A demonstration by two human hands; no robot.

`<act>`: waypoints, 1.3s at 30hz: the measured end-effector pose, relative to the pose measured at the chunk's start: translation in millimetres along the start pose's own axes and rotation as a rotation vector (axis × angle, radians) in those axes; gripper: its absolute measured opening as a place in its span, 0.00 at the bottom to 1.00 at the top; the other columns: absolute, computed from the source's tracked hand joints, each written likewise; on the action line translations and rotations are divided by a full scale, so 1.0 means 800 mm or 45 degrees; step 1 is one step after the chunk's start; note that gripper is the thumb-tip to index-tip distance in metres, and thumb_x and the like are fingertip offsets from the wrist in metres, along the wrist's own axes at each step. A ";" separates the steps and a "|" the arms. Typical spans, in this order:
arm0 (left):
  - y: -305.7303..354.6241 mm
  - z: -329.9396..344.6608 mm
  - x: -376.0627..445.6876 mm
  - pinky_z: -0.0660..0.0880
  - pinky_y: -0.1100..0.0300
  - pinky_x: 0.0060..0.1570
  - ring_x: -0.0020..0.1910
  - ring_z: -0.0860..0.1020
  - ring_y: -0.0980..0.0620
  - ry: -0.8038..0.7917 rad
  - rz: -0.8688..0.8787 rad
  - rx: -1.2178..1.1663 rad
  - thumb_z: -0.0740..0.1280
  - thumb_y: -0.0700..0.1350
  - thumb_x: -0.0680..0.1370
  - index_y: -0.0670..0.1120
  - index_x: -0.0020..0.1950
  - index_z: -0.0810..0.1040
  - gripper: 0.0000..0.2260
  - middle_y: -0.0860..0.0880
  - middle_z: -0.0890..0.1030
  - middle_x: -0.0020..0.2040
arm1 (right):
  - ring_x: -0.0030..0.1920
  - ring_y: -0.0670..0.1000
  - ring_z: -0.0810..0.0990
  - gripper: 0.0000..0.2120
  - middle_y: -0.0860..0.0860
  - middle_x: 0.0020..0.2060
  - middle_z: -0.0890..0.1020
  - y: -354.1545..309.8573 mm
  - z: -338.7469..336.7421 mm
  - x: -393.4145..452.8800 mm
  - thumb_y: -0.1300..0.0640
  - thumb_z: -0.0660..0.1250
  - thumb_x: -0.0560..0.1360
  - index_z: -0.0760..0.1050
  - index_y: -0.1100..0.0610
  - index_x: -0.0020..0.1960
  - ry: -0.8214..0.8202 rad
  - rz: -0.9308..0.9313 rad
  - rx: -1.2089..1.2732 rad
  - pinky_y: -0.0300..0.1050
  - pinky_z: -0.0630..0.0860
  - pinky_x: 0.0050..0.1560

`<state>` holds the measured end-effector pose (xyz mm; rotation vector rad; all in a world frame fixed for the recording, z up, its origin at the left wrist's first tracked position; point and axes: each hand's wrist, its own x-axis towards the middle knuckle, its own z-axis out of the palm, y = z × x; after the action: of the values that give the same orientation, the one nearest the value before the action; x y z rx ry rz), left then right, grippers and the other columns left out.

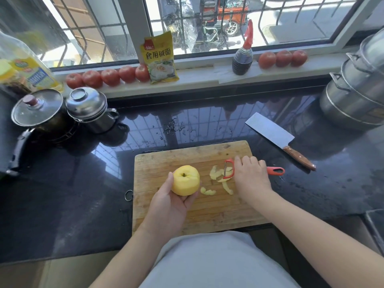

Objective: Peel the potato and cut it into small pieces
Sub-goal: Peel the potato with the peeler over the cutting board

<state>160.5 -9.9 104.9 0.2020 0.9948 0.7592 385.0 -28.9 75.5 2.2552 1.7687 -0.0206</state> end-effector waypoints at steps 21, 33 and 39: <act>-0.013 0.001 0.007 0.80 0.43 0.56 0.53 0.80 0.43 0.094 0.092 0.399 0.61 0.44 0.86 0.36 0.67 0.75 0.14 0.36 0.82 0.59 | 0.44 0.58 0.71 0.11 0.54 0.43 0.74 -0.030 -0.035 -0.042 0.64 0.54 0.76 0.74 0.56 0.48 0.676 -0.614 0.197 0.56 0.69 0.54; -0.009 -0.003 0.002 0.75 0.56 0.33 0.39 0.75 0.46 0.172 -0.107 0.239 0.63 0.45 0.84 0.42 0.65 0.74 0.11 0.39 0.77 0.53 | 0.54 0.58 0.70 0.20 0.55 0.53 0.73 -0.002 -0.006 -0.001 0.65 0.53 0.70 0.70 0.56 0.60 0.080 -0.210 -0.123 0.54 0.65 0.59; -0.011 -0.008 0.004 0.75 0.56 0.34 0.40 0.74 0.46 0.105 -0.124 0.262 0.63 0.45 0.83 0.45 0.67 0.77 0.13 0.39 0.77 0.56 | 0.47 0.57 0.71 0.10 0.52 0.45 0.76 0.001 -0.003 -0.013 0.63 0.65 0.75 0.76 0.55 0.55 0.399 -0.364 0.153 0.55 0.68 0.53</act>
<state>160.8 -15.5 94.7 0.2997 1.1533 0.5796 382.6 -38.5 79.8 2.1579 2.2987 0.1838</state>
